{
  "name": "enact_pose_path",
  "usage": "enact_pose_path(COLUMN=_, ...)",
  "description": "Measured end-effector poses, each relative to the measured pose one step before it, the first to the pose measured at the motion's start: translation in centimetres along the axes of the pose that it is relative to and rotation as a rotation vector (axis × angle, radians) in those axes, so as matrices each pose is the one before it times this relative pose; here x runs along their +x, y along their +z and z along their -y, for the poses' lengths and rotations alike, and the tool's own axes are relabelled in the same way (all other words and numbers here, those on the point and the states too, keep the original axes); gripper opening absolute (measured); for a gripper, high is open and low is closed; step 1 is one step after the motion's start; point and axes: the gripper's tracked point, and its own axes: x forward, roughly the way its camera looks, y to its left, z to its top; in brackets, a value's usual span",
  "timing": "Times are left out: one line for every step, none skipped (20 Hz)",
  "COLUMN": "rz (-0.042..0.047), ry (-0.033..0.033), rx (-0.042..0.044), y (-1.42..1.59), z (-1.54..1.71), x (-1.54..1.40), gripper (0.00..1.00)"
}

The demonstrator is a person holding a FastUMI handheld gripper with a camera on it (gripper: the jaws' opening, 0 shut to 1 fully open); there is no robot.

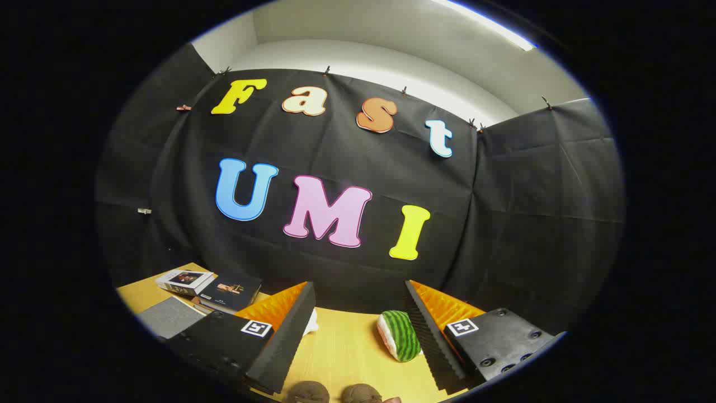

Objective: Open the storage box then place both shoes into the box .Put the left shoe in first, then the right shoe, with the right side of both shoes facing outward in a uniform manner.

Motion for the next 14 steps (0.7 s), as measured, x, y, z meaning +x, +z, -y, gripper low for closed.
enact_pose_path(rz=0.00202, ry=0.00240, rx=-0.00709, y=-0.092, z=-0.092, x=0.042, gripper=0.97)
enact_pose_path(rz=-0.00189, ry=0.00480, rx=-0.00363, y=-0.106, z=-0.186, x=-0.011, gripper=0.97)
enact_pose_path(rz=-0.00232, ry=0.00506, rx=0.00041, y=-0.016, z=-0.138, x=-0.038, gripper=0.97)
enact_pose_path(rz=-0.00495, ry=0.00410, rx=0.00382, y=-0.117, z=-0.086, x=-0.065, gripper=0.97)
enact_pose_path(rz=-0.00175, ry=0.00294, rx=0.00227, y=-0.074, z=-0.079, x=-0.024, gripper=0.97)
enact_pose_path(rz=0.00128, ry=0.00116, rx=0.00279, y=-0.007, z=-0.016, x=-0.117, gripper=0.97)
enact_pose_path(rz=-0.00161, ry=0.00200, rx=0.00335, y=-0.105, z=-0.015, x=0.025, gripper=0.97)
enact_pose_path(rz=0.00061, ry=0.00272, rx=0.00206, y=-0.083, z=-0.045, x=-0.106, gripper=0.97)
enact_pose_path(rz=-0.00152, ry=0.00465, rx=-0.00128, y=-0.074, z=-0.148, x=-0.057, gripper=0.97)
enact_pose_path(rz=-0.00241, ry=0.00151, rx=-0.00380, y=-0.028, z=0.033, x=-0.041, gripper=0.97)
enact_pose_path(rz=-0.00120, ry=0.00342, rx=-0.00263, y=-0.095, z=-0.004, x=-0.077, gripper=0.97)
enact_pose_path(rz=0.00095, ry=0.00070, rx=-0.00202, y=-0.064, z=0.060, x=0.030, gripper=0.97)
enact_pose_path(rz=0.00037, ry=0.00133, rx=-0.00305, y=0.044, z=0.016, x=-0.056, gripper=0.97)
enact_pose_path(rz=0.00073, ry=0.00365, rx=-0.00259, y=0.034, z=0.001, x=-0.050, gripper=0.97)
